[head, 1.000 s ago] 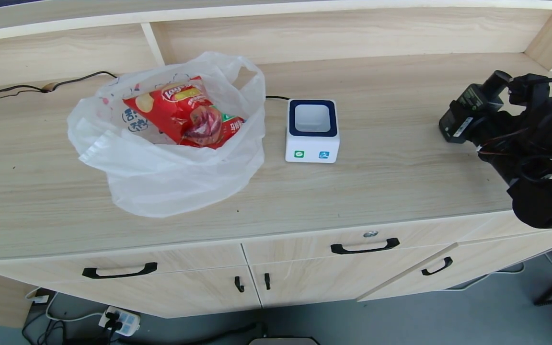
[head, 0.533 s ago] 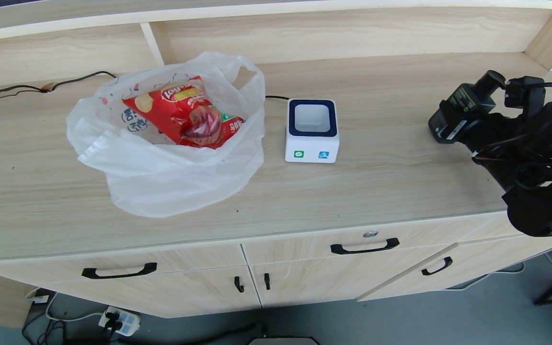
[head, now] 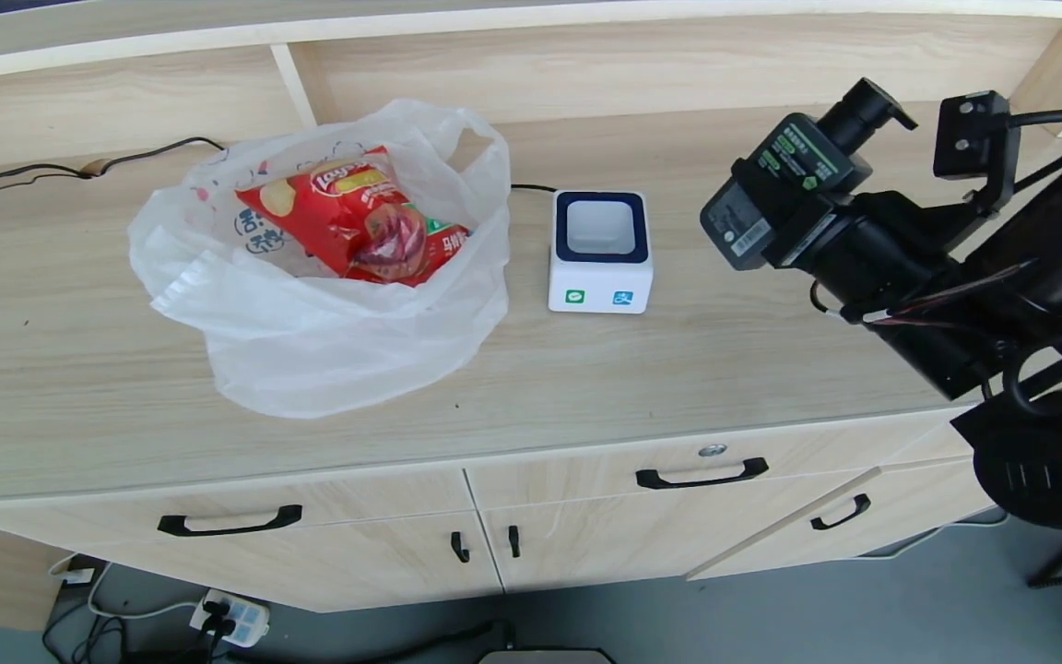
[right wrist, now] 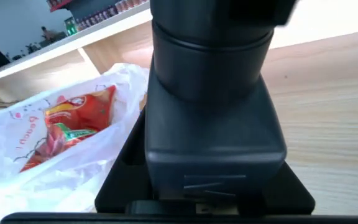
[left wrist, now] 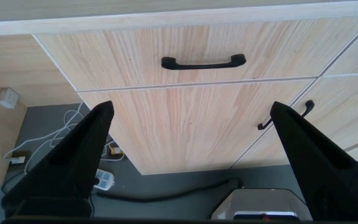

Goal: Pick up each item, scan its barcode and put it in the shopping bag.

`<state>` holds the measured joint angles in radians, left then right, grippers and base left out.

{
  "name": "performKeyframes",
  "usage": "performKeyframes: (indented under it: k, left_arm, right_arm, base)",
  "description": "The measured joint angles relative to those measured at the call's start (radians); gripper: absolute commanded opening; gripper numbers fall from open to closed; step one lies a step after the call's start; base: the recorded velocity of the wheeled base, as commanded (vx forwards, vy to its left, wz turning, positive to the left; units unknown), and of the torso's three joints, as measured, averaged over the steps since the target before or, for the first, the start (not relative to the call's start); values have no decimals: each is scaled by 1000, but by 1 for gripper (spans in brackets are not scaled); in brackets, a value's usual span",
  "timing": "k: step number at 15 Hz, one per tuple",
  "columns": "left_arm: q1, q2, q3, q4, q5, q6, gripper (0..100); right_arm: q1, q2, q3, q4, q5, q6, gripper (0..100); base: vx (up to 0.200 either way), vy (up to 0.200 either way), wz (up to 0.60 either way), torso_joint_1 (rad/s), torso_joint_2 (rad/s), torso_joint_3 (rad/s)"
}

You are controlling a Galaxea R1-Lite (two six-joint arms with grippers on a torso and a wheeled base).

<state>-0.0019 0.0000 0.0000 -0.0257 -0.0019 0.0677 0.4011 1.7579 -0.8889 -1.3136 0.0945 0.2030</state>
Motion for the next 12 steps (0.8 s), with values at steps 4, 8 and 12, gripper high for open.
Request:
performKeyframes:
  k: [4, 8, 12]
  left_arm:
    - [1, 0, 0, 2, 0, -3, 100]
    - [0, 0, 0, 3, -1, 1, 100]
    - [0, 0, 0, 3, -1, 6, 100]
  right_arm:
    - [135, -98, 87, 1, -50, 154, 0]
    - [297, -203, 205, 3, -59, 271, 0]
    - [416, -254, 219, 5, -31, 357, 0]
  base:
    - [0, 0, 0, 0, 0, 0]
    - [0, 0, 0, 0, 0, 0]
    - [0, 0, 0, 0, 0, 0]
